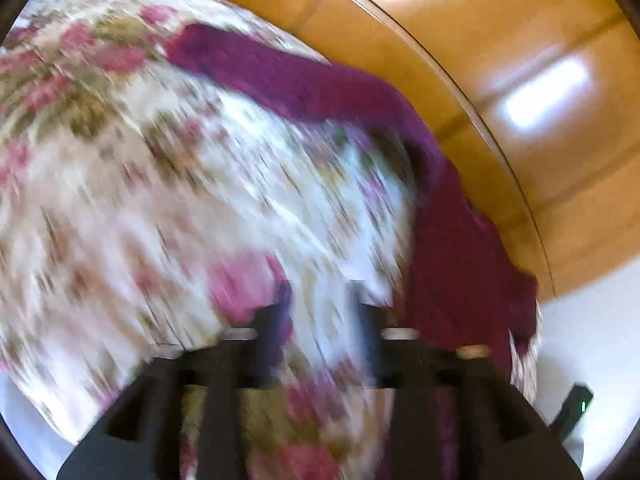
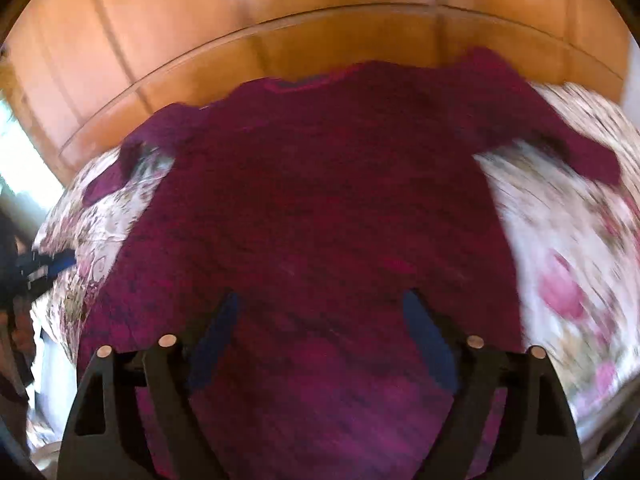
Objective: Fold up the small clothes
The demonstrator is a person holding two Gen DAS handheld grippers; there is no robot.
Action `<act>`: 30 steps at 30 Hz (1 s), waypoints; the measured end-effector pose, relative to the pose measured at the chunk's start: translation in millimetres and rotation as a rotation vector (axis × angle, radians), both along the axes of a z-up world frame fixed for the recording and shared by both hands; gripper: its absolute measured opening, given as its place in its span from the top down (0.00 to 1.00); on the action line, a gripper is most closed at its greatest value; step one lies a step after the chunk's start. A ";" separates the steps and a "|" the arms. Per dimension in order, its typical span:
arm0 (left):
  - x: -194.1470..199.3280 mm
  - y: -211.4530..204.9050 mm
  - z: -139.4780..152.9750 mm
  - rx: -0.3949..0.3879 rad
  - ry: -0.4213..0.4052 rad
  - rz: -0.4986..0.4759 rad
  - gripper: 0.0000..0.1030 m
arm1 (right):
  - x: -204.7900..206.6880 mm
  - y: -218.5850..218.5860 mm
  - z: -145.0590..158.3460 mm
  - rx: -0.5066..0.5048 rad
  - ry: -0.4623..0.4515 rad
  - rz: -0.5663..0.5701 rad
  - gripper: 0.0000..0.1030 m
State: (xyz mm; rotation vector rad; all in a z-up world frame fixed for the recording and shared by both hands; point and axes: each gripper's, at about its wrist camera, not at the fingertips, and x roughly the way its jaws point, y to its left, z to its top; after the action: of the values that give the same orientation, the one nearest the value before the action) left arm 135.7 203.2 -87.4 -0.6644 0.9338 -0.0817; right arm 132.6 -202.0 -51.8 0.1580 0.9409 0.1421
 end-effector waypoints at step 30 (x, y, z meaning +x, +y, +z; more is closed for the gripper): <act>144.2 192.1 -5.9 0.244 0.031 0.480 0.91 | 46.8 40.3 -53.0 -0.102 -0.066 0.069 0.02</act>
State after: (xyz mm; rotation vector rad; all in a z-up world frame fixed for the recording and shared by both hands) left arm 279.9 395.3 -93.3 -0.6473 0.7769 0.4633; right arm 179.4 -161.7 -104.8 0.0264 0.8862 0.1612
